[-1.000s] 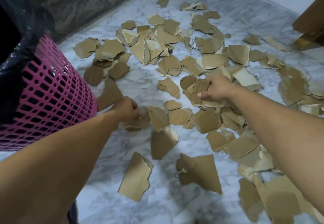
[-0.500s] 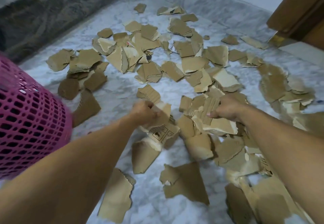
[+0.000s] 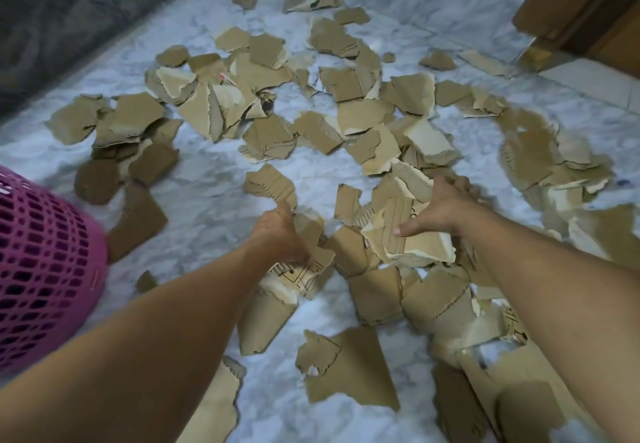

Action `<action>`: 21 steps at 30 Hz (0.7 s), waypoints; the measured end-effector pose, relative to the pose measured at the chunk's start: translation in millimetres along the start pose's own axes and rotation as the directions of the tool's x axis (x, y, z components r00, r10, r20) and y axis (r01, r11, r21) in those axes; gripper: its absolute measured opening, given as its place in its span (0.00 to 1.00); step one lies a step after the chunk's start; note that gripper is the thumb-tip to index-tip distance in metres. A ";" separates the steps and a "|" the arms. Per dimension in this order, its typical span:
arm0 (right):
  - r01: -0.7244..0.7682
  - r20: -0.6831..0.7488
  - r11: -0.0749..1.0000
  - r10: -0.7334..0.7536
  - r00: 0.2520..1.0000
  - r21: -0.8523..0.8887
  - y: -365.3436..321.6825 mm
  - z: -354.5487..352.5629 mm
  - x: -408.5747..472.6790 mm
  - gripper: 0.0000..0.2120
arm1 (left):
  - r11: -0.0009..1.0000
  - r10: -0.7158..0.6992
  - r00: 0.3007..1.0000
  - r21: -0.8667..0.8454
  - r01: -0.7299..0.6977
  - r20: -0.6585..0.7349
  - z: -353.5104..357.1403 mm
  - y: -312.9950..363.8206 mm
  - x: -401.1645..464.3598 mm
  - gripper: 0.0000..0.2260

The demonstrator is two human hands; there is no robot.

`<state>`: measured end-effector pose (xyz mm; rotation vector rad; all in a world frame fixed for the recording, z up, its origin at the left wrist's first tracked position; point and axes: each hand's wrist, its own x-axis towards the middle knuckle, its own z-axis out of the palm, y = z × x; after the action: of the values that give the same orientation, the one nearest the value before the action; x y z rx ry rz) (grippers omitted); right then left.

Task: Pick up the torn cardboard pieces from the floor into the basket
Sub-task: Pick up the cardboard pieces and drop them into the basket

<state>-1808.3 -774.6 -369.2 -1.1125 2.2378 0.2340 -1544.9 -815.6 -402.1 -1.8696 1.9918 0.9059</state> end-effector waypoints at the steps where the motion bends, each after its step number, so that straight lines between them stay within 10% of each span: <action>1: 0.007 -0.016 1.000 -0.008 1.000 -0.013 -3.0 0.7 -2.5 0.67 | 1.000 -0.002 1.000 0.024 0.002 0.005 -1.7 1.4 -0.9 0.34; 7: 0.171 -0.032 0.985 -0.172 0.985 -0.022 -17.7 13.3 -14.9 0.47 | 0.999 -0.014 1.000 -0.047 0.015 0.003 -0.7 1.7 -5.6 0.25; 21: 0.287 0.091 0.916 -0.323 0.942 0.281 -63.8 -2.6 -71.0 0.48 | 0.985 -0.014 0.999 -0.171 0.007 -0.038 -61.3 -28.4 -48.5 0.19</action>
<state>-1728.3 -769.1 -317.3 -1.2381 1.8766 -0.1155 -1497.3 -812.7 -334.0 -2.0004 1.9809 1.0754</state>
